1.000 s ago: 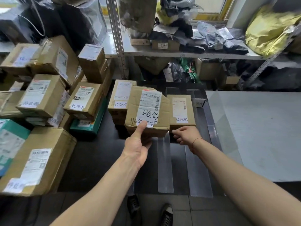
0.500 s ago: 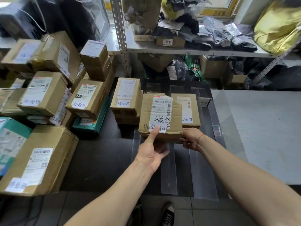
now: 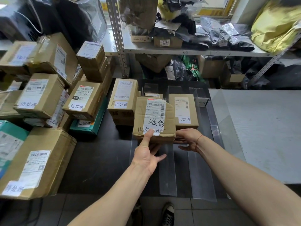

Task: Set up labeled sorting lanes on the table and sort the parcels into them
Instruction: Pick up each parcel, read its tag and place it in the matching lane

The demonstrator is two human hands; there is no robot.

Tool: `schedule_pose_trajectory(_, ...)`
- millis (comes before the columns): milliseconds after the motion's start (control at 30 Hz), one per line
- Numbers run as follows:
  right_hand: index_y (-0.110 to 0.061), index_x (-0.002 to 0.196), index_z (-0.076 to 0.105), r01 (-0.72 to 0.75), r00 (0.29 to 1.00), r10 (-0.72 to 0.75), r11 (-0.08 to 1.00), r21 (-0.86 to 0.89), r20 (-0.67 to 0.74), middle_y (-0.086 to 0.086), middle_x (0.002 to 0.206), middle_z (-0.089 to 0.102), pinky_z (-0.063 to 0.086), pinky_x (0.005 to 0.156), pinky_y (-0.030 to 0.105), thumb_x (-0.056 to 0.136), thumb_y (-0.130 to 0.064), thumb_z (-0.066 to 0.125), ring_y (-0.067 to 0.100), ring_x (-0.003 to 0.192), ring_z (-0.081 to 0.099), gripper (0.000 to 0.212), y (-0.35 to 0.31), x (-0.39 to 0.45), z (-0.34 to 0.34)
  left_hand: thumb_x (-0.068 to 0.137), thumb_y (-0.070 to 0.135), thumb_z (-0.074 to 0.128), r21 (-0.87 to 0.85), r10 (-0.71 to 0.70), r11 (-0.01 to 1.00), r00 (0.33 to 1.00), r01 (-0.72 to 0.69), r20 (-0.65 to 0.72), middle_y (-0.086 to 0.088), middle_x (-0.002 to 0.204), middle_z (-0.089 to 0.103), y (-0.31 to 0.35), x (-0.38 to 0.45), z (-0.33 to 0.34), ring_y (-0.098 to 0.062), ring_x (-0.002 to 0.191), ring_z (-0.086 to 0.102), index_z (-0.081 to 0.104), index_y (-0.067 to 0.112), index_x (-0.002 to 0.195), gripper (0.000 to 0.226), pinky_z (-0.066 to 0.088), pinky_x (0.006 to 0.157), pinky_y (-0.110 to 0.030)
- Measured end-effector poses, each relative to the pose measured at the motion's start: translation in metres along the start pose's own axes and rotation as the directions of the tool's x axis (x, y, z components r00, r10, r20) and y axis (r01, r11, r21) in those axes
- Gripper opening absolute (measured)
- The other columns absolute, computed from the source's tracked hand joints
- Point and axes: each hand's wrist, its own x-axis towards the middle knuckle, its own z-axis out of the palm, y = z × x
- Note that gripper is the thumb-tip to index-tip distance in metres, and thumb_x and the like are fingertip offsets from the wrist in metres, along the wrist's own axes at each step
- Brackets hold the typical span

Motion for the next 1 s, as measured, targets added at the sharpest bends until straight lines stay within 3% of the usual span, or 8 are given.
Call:
schedule_pose_trajectory(133,-0.02,0.101,0.078,0.0,1.0,0.0,1.0,-0.012,0.014,0.0,0.101,0.082,0.053,0.092,0.041,0.087,-0.033,0.083,0.018,0.104,0.077,0.02,0.001,0.002,0.0,0.085,0.027,0.085,0.008,0.028,1.0,0.999,-0.028,-0.032,-0.008,0.123,0.077,0.0,0.0,0.0,-0.036,0.123,0.063,0.068,0.023,0.124,0.043,0.033,0.107,-0.083)
schedule_pose_trajectory(800,-0.014,0.112,0.078,0.01,1.0,-0.01,0.999,-0.038,-0.008,0.001,0.101,0.082,0.054,0.092,0.042,0.089,-0.035,0.083,0.018,0.104,0.077,0.032,-0.001,-0.005,0.003,0.079,0.025,0.09,0.023,-0.057,0.998,0.989,0.06,-0.135,-0.012,0.137,0.066,-0.013,0.032,-0.015,-0.041,0.138,0.052,0.052,0.021,0.143,0.075,0.024,0.113,-0.082)
schedule_pose_trajectory(1000,-0.015,0.11,0.078,0.002,1.0,-0.003,0.999,-0.039,-0.025,-0.001,0.098,0.082,0.052,0.089,0.041,0.092,-0.032,0.08,0.017,0.102,0.077,0.025,-0.003,-0.005,0.007,0.083,0.022,0.088,0.01,-0.093,0.995,0.975,0.097,-0.201,-0.015,0.142,0.062,-0.017,0.046,-0.019,-0.044,0.141,0.049,0.047,0.021,0.149,0.078,0.021,0.117,-0.081)
